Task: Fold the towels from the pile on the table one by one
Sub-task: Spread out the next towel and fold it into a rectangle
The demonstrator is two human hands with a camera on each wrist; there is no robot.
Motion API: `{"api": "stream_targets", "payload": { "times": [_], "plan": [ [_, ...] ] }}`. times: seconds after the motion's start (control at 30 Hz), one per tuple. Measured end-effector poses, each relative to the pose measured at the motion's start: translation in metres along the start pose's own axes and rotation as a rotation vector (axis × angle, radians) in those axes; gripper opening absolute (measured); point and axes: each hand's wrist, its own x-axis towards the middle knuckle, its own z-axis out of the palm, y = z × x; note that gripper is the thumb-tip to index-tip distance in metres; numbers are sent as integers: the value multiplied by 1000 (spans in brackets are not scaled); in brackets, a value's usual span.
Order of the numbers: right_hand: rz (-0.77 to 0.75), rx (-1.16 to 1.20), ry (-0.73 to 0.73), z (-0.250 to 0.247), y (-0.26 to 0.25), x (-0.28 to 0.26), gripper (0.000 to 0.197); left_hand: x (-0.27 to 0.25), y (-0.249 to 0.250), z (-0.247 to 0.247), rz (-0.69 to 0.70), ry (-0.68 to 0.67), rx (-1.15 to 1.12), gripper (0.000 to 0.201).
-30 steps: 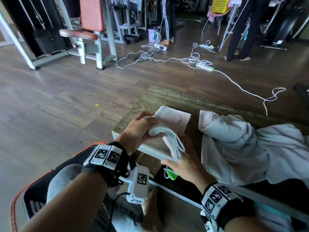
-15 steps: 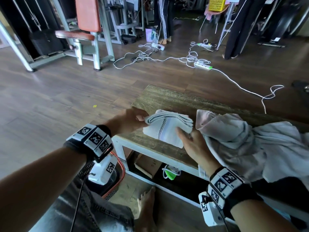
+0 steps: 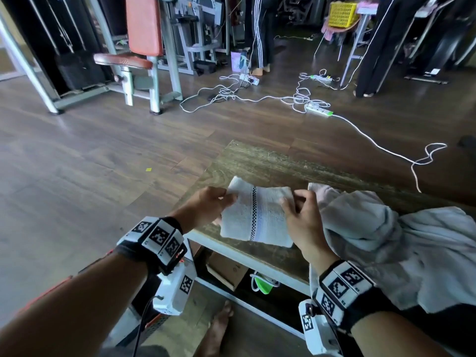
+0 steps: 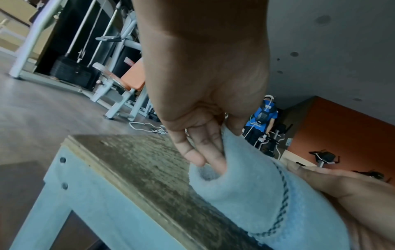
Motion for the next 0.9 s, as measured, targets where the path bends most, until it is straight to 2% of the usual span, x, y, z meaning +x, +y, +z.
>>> {"api": "stream_targets", "payload": {
  "times": [0.1,0.2,0.27,0.37,0.5,0.57,0.63,0.7,0.77,0.83,0.9],
  "plan": [
    [-55,-101,-43,-2,0,-1,21,-1,-3,7,-51,-29,28,31],
    [21,-301,-194,-2,18,-4,17,-2,-11,20,-151,-101,92,28],
    [69,-325,-244,-3,26,-5,20,-4,-19,28,-183,-99,135,23],
    [13,-272,-235,-4,22,-8,23,-6,-26,35,-154,-32,115,27],
    [-121,-256,-150,2,8,-3,30,-5,-23,32,-72,210,66,53],
    [-118,-282,-153,8,3,6,32,-3,-22,30,-119,275,55,63],
    [-66,-363,-217,15,2,13,30,-3,-24,29,-203,266,64,68],
    [-23,-492,-273,21,3,16,31,-7,-28,31,-250,242,84,65],
    [-93,-585,-273,25,6,15,42,-11,-34,35,-263,233,99,59],
    [-262,-606,-337,27,10,12,56,-13,-38,36,-269,222,134,56],
    [-375,-713,-426,24,12,10,56,-15,-40,36,-263,181,176,58]
  ]
}}
